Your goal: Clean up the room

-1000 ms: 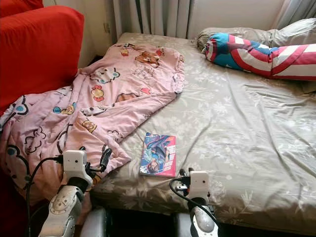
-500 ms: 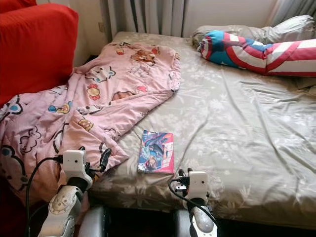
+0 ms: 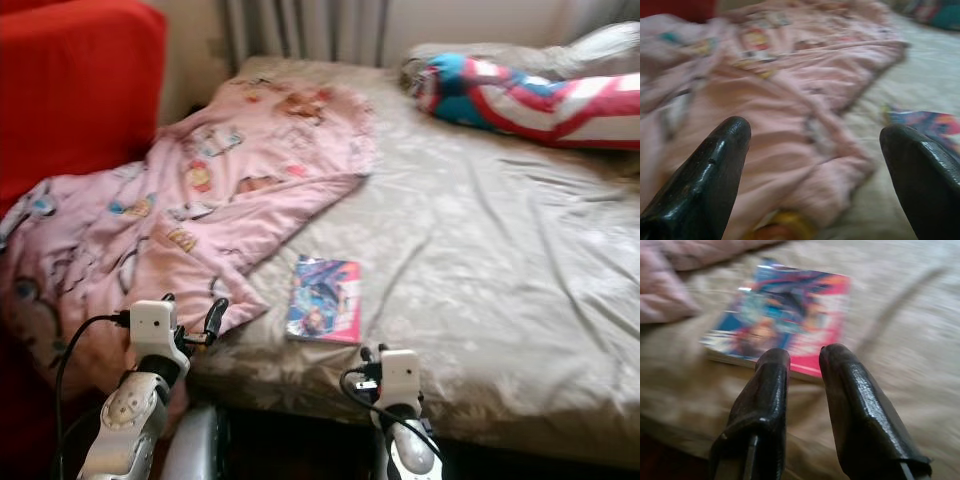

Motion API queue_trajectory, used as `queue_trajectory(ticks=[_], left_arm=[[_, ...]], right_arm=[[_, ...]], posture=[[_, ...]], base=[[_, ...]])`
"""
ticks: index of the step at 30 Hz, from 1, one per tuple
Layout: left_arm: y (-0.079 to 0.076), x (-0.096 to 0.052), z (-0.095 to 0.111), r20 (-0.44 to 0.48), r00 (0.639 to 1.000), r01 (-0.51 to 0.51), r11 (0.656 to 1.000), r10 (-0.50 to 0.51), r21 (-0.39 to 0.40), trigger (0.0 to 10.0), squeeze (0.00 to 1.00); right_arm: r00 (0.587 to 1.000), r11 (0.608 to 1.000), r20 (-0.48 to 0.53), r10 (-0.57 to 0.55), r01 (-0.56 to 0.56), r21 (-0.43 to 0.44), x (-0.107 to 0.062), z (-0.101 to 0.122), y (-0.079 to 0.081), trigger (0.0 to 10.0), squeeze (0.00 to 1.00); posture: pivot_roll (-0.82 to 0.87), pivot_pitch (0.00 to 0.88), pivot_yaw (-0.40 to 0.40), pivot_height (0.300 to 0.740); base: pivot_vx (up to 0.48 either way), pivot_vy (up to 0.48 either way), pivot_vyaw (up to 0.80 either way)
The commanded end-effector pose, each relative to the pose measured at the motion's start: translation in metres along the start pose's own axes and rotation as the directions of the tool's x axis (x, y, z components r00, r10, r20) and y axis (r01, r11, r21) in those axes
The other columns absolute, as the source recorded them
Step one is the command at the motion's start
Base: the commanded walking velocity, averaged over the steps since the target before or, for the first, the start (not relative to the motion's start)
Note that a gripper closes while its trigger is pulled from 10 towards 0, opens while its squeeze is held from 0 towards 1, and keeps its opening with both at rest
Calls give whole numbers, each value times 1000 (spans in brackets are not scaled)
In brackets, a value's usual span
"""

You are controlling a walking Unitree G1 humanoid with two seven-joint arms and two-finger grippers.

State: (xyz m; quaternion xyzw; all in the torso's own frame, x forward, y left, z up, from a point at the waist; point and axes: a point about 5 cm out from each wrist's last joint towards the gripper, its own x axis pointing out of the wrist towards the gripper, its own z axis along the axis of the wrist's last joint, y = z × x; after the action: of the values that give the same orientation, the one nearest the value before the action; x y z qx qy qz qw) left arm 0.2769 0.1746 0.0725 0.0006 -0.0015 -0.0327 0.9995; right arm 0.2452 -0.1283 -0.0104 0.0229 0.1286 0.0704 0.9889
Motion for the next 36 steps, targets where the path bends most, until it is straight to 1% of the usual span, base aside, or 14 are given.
queue_trajectory(ticks=[1, 8, 9, 12, 14, 17, 19, 24, 26, 29, 30, 33, 36], left_arm=[[1, 0, -2, -20, 1000, -2, 1000, 2, 4, 10000, 0], [0, 0, -2, -20, 1000, 2, 1000, -2, 2, 10000, 0], [0, 0, -3, -22, 1000, 3, 1000, -3, 1, 10000, 0], [0, 0, -3, -23, 1000, 2, 1000, -2, 1, 10000, 0], [0, 0, -3, -24, 1000, 4, 1000, -4, 0, 10000, 0], [0, 0, -4, -26, 1000, 5, 1000, -5, -1, 10000, 0], [0, 0, -5, -29, 1000, 9, 1000, -10, -2, 10000, 0], [0, 1, -5, -29, 999, 19, 1000, -20, -3, 10000, 0], [0, 2, -4, -28, 999, 23, 1000, -23, -3, 10000, 0], [0, 4, -4, -26, 999, 29, 1000, -29, -5, 10000, 0], [-1, 8, -3, -27, 999, 45, 999, -45, -3, 10000, 0], [-2, 9, -3, -28, 998, 52, 999, -52, -3, 10000, 0], [-4, 19, -1, -27, 998, 56, 998, -57, -10, 10000, 0]], right_arm=[[1000, 1000, -3, 2, -2, 7, -1, -2, 1, 10000, 0], [1000, 1000, -6, 11, -11, 5, -1, -2, 2, 10000, 0], [1000, 1000, -11, 5, -5, 23, -1, -3, 1, 10000, 0], [1000, 999, -14, -4, 4, 33, -1, -3, 1, 10000, 0], [998, 996, -30, -58, 60, 59, -1, -5, -6, 10000, 0], [996, 993, -38, -85, 88, 82, -1, -6, -10, 10000, 0], [991, 983, -46, -124, 129, 131, 0, -5, -16, 10000, 0], [983, 964, -56, -175, 183, 194, 4, -2, -25, 10000, 0], [981, 960, -56, -188, 196, 202, 6, 0, -28, 10000, 0], [978, 956, -57, -201, 209, 207, 9, 3, -33, 10000, 0], [977, 955, -57, -203, 211, 207, 14, 8, -36, 10000, 0], [978, 955, -56, -203, 210, 208, 16, 9, -36, 10000, 0], [981, 959, -34, -193, 196, 206, 23, 19, -37, 10000, 0]], posture=[[-81, 81, -41, 577], [-82, 80, -41, 577], [-82, 80, -41, 577], [-82, 80, -41, 577], [-81, 81, -42, 577], [-80, 81, -41, 577], [-81, 81, -41, 577], [-75, 84, -37, 577], [-75, 84, -37, 577], [-73, 88, -35, 577], [-71, 92, -34, 577], [-70, 94, -33, 577], [-84, 100, -28, 577]], base=[[0, 0, 800], [0, 0, 800], [0, 0, 0], [0, 0, 0], [0, 0, 0], [0, 0, 0], [0, 0, 0], [0, 0, 0], [0, 0, 0], [0, 0, 0], [0, 0, 0], [0, 0, 0], [0, 0, 0]])
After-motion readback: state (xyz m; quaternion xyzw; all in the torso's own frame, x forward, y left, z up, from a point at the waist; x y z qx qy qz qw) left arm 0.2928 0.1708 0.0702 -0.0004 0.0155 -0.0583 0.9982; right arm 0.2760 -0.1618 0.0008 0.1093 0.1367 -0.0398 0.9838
